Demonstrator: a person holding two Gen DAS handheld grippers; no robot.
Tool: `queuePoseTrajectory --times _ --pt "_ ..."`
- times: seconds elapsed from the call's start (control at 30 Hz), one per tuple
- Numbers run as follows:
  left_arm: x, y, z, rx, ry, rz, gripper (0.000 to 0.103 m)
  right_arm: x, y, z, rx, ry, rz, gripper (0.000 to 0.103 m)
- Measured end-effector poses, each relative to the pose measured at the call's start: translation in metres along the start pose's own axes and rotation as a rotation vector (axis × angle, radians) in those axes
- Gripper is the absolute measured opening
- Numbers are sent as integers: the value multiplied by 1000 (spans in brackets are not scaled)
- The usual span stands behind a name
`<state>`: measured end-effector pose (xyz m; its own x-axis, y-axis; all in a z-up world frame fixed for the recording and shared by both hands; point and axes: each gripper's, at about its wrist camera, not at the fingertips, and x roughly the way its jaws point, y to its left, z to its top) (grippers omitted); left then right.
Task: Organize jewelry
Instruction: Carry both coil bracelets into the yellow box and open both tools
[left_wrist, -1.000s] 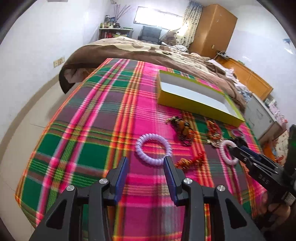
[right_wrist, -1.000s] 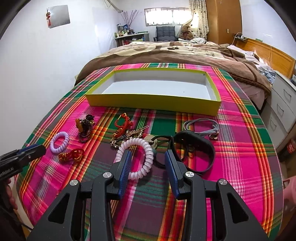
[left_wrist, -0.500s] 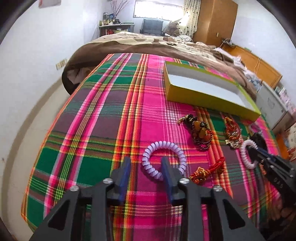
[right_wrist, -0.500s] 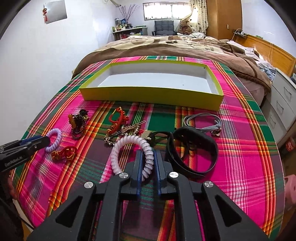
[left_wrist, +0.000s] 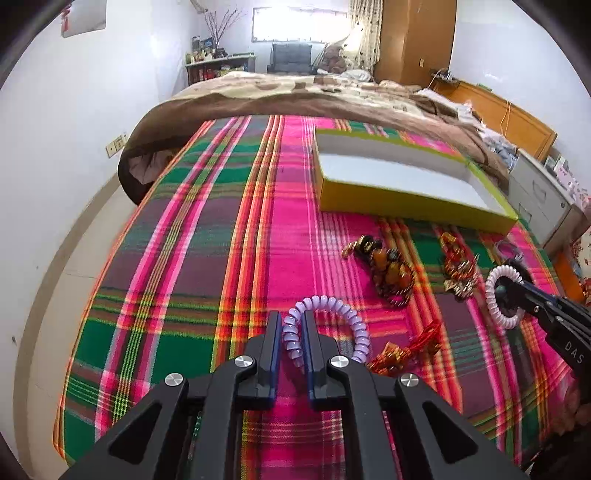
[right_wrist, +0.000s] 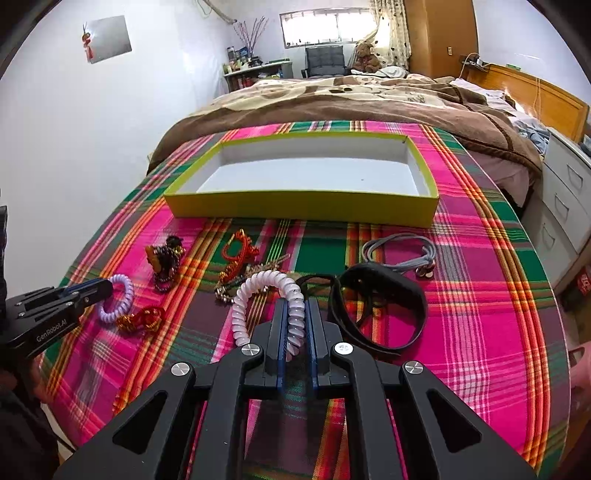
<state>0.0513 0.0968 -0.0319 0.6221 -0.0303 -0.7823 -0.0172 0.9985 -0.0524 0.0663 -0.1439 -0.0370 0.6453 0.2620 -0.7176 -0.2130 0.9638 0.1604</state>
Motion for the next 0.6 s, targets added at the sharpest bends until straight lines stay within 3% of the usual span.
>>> queuePoseTrajectory --times 0.6 --pt "-20 -11 39 12 -94 -72 9 -17 -17 30 43 -77 -5 9"
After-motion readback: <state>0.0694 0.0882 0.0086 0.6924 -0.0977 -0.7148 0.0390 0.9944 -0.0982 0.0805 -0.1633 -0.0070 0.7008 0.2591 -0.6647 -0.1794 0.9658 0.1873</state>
